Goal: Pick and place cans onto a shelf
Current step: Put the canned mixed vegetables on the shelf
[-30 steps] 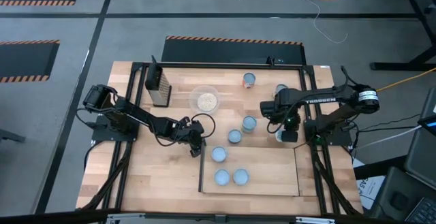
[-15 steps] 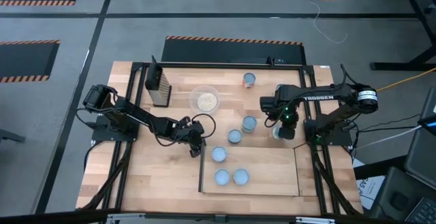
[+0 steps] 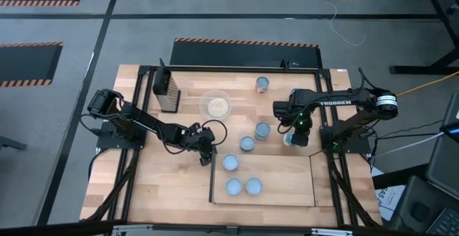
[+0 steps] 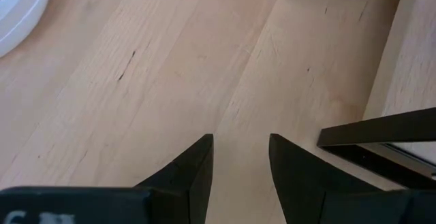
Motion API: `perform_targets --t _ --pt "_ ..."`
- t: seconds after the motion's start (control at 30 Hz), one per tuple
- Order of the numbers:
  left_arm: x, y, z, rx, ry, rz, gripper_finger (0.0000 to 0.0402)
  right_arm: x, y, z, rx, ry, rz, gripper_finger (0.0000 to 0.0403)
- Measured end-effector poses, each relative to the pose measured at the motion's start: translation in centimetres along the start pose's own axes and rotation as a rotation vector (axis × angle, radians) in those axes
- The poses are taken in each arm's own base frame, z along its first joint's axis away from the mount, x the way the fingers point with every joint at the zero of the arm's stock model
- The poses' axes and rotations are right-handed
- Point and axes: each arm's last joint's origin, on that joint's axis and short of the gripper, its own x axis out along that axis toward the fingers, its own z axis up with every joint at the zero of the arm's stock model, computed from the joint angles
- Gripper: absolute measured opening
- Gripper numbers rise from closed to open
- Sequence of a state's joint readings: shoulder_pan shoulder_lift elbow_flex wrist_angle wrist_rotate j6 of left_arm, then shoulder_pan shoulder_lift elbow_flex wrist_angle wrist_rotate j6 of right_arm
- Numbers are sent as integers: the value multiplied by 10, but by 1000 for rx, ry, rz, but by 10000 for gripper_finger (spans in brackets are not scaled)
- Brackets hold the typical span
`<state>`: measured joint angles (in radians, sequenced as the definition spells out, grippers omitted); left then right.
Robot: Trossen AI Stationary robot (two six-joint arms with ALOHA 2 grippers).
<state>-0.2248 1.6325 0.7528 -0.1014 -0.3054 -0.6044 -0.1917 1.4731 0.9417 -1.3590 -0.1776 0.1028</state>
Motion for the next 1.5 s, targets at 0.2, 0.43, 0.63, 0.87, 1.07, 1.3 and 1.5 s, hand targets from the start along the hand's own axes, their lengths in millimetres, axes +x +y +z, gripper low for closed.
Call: perform_targets --t 0.2,0.43,0.63,0.87,1.07,1.3,1.5 --pt "0 0 0 5 0 0 135 0 0 2 -5 -21 -1 60" --pt "0 0 0 5 0 0 135 0 -1 4 -10 -44 -33 89" --pt "0 0 0 6 0 0 135 0 -1 4 -13 -44 -33 91" --pt "0 0 0 6 0 0 135 -3 1 5 -14 -52 6 91" --pt "0 0 0 6 0 0 135 -23 5 10 -44 -126 12 91" --pt "0 0 0 6 0 0 135 -47 11 16 9 -235 31 91" --pt "0 0 0 6 0 0 135 -53 19 18 83 -273 56 91"
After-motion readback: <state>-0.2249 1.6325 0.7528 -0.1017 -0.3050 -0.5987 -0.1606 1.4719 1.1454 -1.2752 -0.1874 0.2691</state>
